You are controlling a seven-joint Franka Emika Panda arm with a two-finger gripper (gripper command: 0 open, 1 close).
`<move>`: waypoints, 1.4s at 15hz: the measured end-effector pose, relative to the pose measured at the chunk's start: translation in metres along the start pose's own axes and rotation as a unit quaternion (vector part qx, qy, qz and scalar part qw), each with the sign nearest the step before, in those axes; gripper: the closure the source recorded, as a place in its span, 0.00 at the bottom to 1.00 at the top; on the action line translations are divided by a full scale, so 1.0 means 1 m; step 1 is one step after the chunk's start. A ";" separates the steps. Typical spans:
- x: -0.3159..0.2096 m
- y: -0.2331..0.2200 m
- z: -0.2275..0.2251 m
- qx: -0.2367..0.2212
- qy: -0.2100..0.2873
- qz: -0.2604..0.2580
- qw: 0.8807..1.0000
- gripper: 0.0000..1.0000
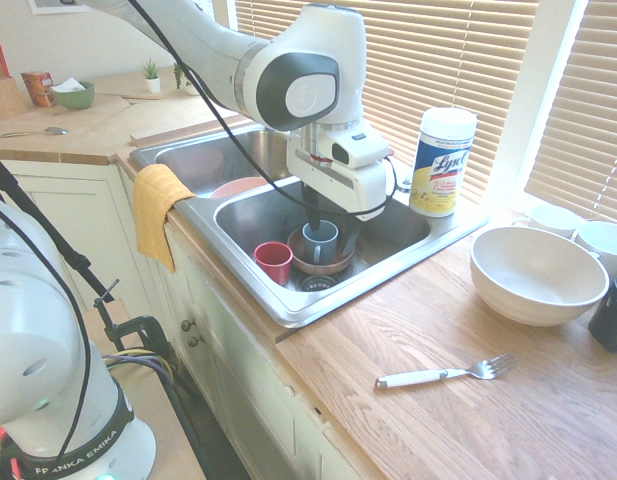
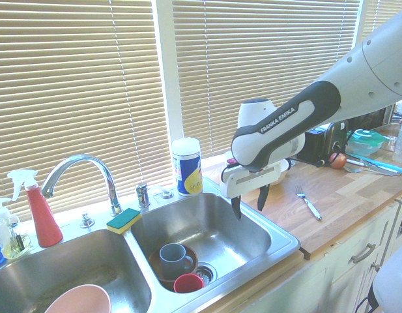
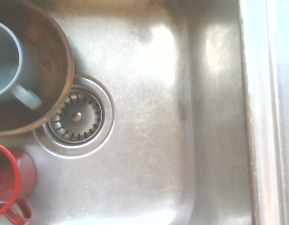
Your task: Put the fork into the sink
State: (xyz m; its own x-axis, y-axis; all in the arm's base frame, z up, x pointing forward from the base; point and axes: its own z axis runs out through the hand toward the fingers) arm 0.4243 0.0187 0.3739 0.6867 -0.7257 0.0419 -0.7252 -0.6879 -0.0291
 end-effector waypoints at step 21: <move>0.134 0.189 0.025 -0.035 -0.002 0.166 0.986 0.00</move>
State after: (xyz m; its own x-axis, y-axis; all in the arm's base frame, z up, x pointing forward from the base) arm 0.3809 -0.2090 0.3495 0.4120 -0.9104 0.0382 -0.9111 -0.4111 0.0280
